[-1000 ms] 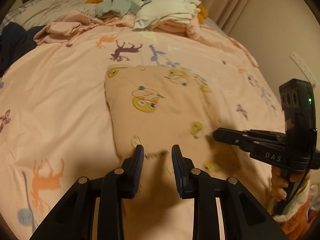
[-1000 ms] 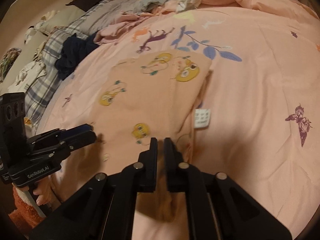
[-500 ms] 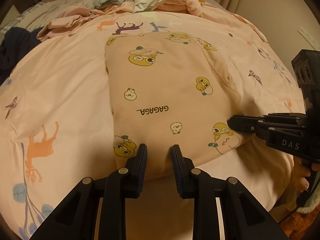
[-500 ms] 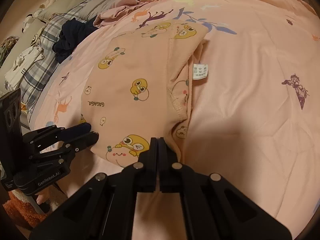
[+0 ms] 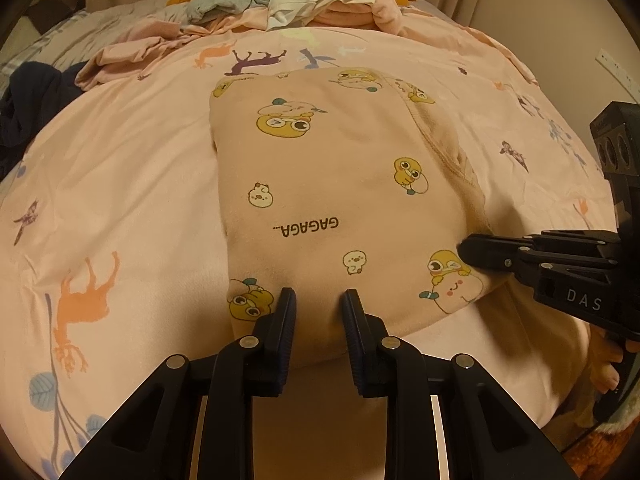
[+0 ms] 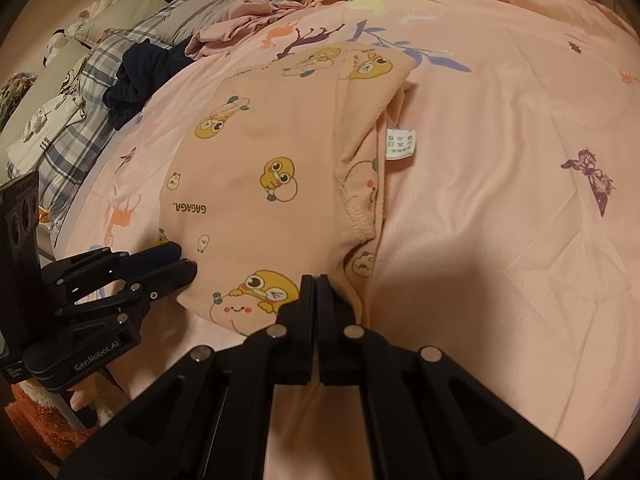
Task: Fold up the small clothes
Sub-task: 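Lower the folded top onto the duvet and press it flat with both tools, then open both tools and lift them away from the folded top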
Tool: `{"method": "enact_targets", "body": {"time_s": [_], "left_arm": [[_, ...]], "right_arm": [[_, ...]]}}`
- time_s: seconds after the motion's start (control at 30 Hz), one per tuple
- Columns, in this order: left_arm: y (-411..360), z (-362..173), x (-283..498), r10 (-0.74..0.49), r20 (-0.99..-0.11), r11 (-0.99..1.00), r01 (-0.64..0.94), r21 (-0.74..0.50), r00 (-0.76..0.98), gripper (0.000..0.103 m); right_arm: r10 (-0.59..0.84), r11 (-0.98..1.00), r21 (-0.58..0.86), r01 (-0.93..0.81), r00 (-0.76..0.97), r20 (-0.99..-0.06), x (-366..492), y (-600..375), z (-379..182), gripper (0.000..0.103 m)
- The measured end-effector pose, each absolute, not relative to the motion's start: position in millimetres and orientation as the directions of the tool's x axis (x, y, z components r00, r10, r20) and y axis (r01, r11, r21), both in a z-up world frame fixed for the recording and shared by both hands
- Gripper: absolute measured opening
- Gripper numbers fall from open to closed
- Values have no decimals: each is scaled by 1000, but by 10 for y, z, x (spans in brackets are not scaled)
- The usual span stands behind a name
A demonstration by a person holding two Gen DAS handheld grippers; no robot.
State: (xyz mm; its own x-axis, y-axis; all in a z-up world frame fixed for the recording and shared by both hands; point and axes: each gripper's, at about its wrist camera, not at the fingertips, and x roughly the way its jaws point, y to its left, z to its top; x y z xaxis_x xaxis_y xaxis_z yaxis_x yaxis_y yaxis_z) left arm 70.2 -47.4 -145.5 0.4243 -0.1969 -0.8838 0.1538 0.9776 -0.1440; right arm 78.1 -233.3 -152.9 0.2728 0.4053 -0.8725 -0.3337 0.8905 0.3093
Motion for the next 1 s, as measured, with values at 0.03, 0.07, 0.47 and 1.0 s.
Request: {"method": "enact_targets", "body": {"time_s": [0.03, 0.07, 0.47, 1.0], "left_arm": [[-469, -1456, 709, -198, -885, 978, 150, -148, 421, 25], [-449, -1449, 718, -207, -885, 977, 140, -162, 417, 25], [-503, -944, 645, -121, -856, 990, 122, -68, 502, 27], [-412, -406, 598, -159, -834, 987, 63, -149, 528, 98]], "right_arm": [[405, 891, 308, -334, 275, -872, 779, -2331, -1529, 0], [406, 892, 312, -328, 276, -871, 780, -2338, -1533, 0], [405, 897, 307, -319, 315, -858, 688, -2474, -1204, 9], [339, 919, 178, -352, 476, -812, 443, -2624, -254, 90]]}}
